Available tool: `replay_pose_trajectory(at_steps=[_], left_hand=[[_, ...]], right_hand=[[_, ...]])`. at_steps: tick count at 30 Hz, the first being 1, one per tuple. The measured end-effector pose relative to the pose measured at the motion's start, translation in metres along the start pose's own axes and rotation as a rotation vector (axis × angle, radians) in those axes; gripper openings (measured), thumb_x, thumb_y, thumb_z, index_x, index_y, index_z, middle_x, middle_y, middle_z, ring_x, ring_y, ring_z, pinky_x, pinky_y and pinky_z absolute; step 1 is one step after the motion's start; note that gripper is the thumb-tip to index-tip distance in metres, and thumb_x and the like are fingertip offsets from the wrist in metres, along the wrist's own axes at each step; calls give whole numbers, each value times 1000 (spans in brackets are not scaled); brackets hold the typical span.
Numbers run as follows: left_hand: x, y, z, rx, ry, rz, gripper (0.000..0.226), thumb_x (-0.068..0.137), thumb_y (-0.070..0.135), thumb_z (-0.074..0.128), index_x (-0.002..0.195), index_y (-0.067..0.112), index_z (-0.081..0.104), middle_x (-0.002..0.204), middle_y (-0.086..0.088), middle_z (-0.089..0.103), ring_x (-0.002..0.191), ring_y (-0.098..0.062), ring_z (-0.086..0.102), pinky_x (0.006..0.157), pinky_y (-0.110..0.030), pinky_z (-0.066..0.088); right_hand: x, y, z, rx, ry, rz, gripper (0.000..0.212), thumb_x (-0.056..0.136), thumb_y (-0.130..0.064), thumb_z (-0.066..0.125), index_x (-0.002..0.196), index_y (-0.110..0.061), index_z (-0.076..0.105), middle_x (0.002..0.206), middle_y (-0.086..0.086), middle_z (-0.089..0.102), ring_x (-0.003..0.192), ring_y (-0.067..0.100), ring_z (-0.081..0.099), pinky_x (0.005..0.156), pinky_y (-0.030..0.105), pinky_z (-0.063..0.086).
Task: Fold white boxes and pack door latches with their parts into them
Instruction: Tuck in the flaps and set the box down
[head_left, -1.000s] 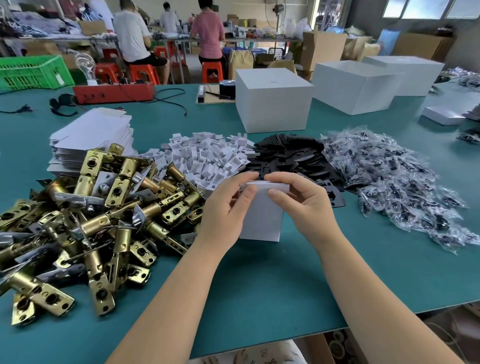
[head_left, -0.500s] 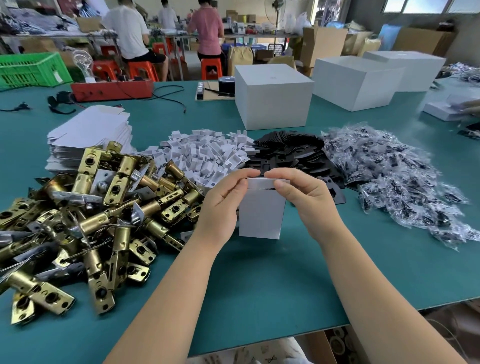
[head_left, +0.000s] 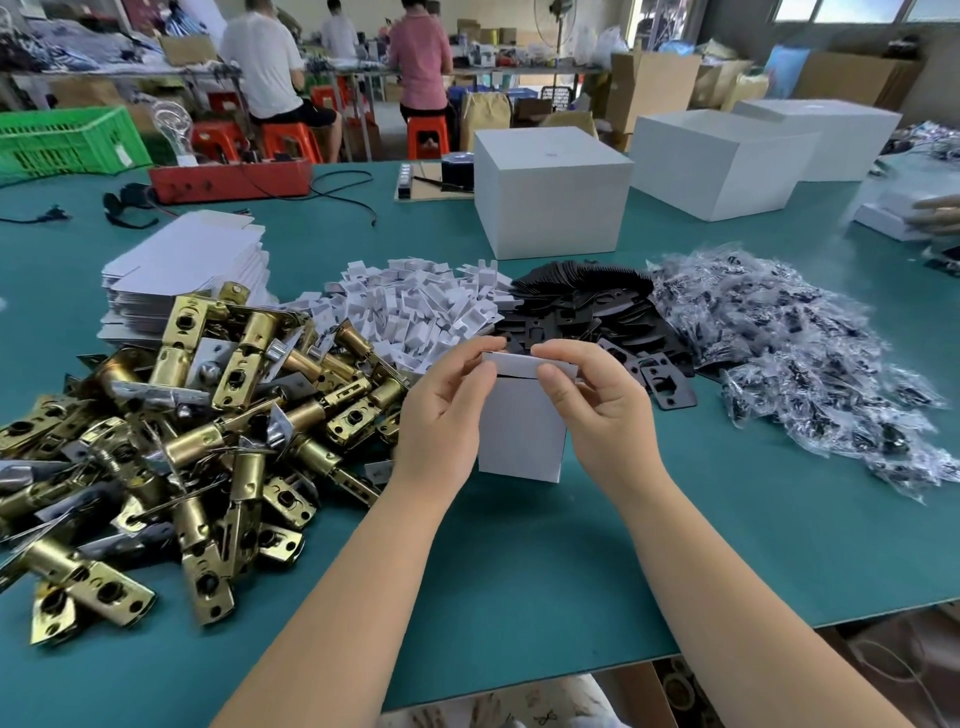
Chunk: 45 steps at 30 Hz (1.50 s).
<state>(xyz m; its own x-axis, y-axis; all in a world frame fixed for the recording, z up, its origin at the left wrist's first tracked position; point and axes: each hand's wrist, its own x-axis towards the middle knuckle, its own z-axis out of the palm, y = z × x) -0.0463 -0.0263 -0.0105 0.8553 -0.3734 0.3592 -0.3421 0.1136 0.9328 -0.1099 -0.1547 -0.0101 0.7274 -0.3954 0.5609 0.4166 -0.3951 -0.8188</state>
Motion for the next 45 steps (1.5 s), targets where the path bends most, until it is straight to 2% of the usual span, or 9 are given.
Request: replay_pose_trajectory(at_steps=[7,12,17,22,28,33,38,42,45], left_hand=[[3,2,0,142,-50,98,24,96,30,44,108,46,57,91,32,60,78,6,56,66,-9,44],[8,3,-15,225,-162,128,21,95,32,50,105,49,59,91,8,63,76,-19,61,65,-42,52],[12,5,-17,273,-176,149,33,95,35,50,99,66,57,97,11,63,81,-24,62,70,-37,52],[11,5,-13,208,-127,93,22,94,36,49,102,52,61,99,34,63,88,1,61,76,-25,54],[11,3,-8,256,-87,140,25,100,28,49,103,51,59,102,26,61,77,-16,58,68,-32,51],[15,5,-22,236,-156,153,30,98,18,58,101,46,64,87,28,67,67,1,56,62,-11,47],[14,5,-30,213,-183,126,16,89,36,60,101,44,68,95,14,72,83,-15,65,73,-30,58],[14,3,-30,125,-209,95,22,90,22,66,104,40,68,96,25,71,86,1,66,72,-18,55],[14,1,-24,54,-233,61,26,91,14,66,106,35,67,95,28,68,88,2,66,69,-15,53]], right_hand=[[0,2,0,-11,6,22,17,89,-24,58,99,-37,62,92,-23,63,85,0,58,73,14,44],[4,2,-5,-52,-42,-11,18,90,-22,56,99,-37,61,95,-20,61,89,-4,57,74,12,44],[8,-1,-11,-71,-69,-50,21,90,-14,61,101,-32,64,96,-13,63,90,0,59,76,17,47],[11,-2,-11,6,-39,67,22,90,-12,65,93,-34,70,80,-22,65,75,1,55,70,12,42],[11,-5,-8,18,3,88,24,86,-12,70,89,-37,71,87,-15,70,82,5,61,75,15,47],[11,-4,-14,-69,-55,-43,23,85,-13,69,93,-34,70,94,-19,67,88,-4,62,75,10,46],[5,2,-16,-180,-76,-187,23,83,-19,68,106,-24,66,106,-18,63,93,1,62,76,15,50],[-2,3,-14,-269,-76,-181,43,82,-26,70,120,-42,55,111,-31,58,93,7,62,78,16,51],[-6,2,-10,-196,-15,-74,35,80,-30,72,104,-49,54,106,-32,62,87,-4,60,78,10,47]])
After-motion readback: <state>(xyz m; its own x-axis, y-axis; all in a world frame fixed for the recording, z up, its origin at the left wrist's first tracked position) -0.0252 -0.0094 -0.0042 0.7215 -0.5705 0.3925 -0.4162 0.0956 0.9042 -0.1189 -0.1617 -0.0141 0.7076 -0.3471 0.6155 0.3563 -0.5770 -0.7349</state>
